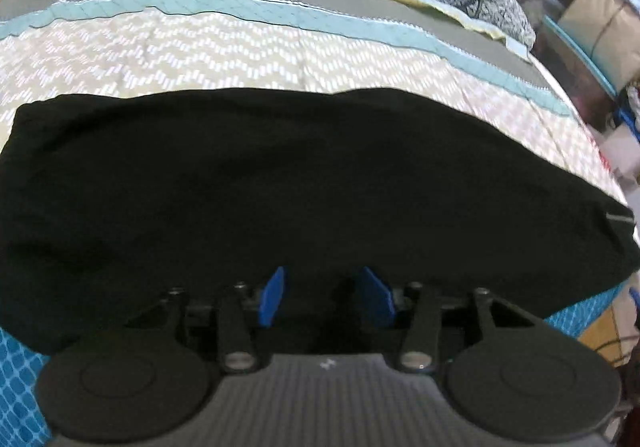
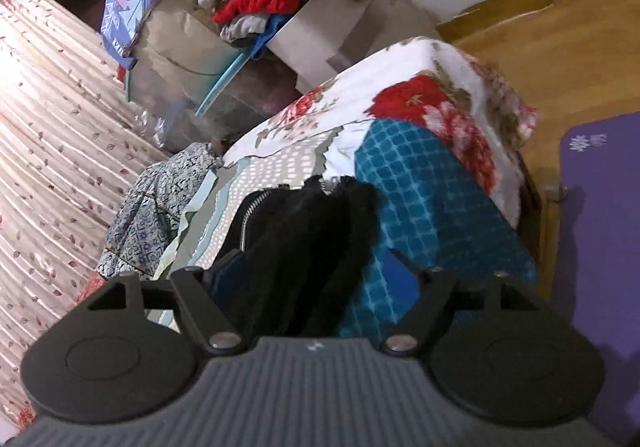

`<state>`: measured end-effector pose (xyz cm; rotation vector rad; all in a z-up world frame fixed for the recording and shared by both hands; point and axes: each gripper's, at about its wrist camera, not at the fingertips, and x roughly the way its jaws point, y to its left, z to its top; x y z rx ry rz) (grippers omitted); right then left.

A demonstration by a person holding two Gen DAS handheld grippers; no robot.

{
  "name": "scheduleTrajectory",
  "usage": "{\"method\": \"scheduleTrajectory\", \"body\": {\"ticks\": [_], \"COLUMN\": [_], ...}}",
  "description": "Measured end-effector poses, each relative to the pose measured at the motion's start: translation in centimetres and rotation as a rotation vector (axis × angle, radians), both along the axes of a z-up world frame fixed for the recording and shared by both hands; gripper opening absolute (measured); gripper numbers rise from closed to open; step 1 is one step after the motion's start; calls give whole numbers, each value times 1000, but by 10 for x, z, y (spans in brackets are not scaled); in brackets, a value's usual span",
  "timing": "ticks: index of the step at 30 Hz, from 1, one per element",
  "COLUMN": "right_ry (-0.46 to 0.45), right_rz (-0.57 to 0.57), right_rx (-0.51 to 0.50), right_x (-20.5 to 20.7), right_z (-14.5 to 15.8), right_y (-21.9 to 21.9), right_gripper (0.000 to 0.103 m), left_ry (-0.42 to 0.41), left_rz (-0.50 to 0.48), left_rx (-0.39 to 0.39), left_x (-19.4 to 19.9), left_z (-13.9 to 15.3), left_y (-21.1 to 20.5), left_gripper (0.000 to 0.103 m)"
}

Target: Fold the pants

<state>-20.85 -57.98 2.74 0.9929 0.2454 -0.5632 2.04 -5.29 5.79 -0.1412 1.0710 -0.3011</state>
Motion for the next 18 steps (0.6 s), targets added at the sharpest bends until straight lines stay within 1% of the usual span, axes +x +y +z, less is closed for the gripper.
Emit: {"method": "scheduleTrajectory", "body": {"ticks": [4, 6, 7, 8, 9, 11, 13, 15, 18], "right_ry": [11, 18, 34, 54, 69, 72, 83, 92, 97], "right_rz": [8, 21, 25, 37, 48, 65, 80, 121, 230], "right_rx": [28, 20, -9, -43, -69, -126, -194, -278, -424], "right_x": [24, 29, 32, 36, 38, 39, 42, 45, 54], "right_z": [-7, -7, -6, -2, 1, 11, 21, 35, 57], "right_y": [-21, -23, -24, -24, -22, -16, -8, 5, 36], "right_gripper": [78, 73, 59, 37, 32, 20, 17, 16, 16], "left_ry": [0, 1, 2, 3, 4, 3, 3, 2, 3], "left_rz": [7, 9, 9, 9, 9, 9, 10, 10, 13], "left_rx": [-1, -1, 1, 3, 4, 4, 0, -3, -13], "left_x": [-3, -3, -3, -4, -5, -3, -3, -3, -4], "left_z": [1, 1, 1, 1, 0, 1, 1, 0, -1], "left_y": [1, 1, 2, 2, 2, 2, 2, 1, 3], "left_gripper": [47, 47, 47, 47, 47, 47, 48, 48, 48]}}
